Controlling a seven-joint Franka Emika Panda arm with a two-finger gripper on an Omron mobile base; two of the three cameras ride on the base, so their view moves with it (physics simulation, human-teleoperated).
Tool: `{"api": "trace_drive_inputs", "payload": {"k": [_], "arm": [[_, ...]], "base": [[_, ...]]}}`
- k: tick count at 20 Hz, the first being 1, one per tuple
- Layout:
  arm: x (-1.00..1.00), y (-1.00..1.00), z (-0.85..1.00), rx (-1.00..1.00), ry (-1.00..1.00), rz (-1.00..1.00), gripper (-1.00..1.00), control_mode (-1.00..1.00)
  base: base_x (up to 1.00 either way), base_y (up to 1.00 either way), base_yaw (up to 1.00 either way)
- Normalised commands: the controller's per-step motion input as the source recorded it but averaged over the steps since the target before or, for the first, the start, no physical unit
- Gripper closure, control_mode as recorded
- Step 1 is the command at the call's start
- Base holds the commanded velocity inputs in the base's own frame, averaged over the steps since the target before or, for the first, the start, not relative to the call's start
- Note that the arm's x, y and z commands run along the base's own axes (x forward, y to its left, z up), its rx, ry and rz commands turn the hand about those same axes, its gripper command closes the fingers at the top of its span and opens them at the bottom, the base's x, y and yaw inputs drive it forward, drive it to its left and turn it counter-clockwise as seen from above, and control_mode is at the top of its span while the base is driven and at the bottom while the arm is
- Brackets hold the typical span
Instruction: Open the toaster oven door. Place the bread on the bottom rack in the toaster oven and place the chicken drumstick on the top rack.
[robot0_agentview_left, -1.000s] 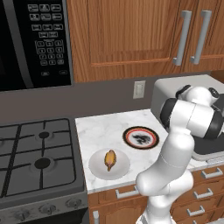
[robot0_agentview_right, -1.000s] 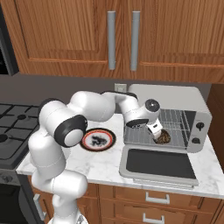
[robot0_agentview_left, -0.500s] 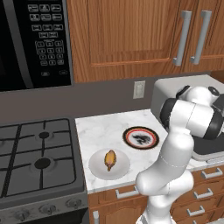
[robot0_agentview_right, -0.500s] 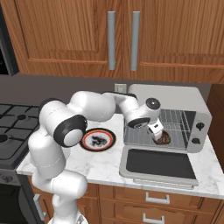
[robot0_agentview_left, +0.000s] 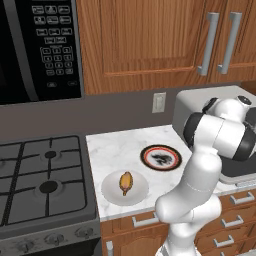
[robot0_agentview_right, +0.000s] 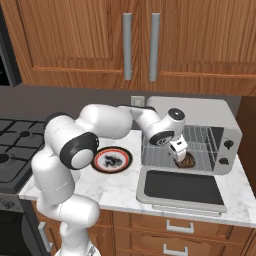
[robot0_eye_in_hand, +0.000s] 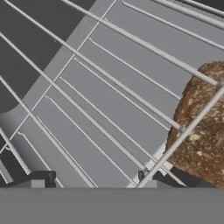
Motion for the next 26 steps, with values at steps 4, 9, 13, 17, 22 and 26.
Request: {"api": "trace_drive_inputs", "payload": {"k": [4, 9, 13, 17, 22, 26], "arm": [[-0.61, 0.02, -0.9, 0.0, 0.18, 0.05, 1.0, -1.0], [-0.72, 0.05, -0.93, 0.0, 0.17, 0.04, 1.0, -1.0], [-0.75, 0.06, -0.94, 0.0, 0.14, 0.03, 1.0, -1.0], [-0.78, 0.08, -0.94, 0.0, 0.11, 0.02, 1.0, -1.0], [-0.81, 0.11, -0.94, -0.03, 0.08, 0.01, 1.0, -1.0], [-0.8, 0.13, -0.94, -0.04, 0.08, 0.0, 1.0, -1.0]], "base": [[0.0, 0.0, 0.0], [0.0, 0.0, 0.0], [0.0, 0.0, 0.0], [0.0, 0.0, 0.0], [0.0, 0.0, 0.0], [0.0, 0.0, 0.0]]}}
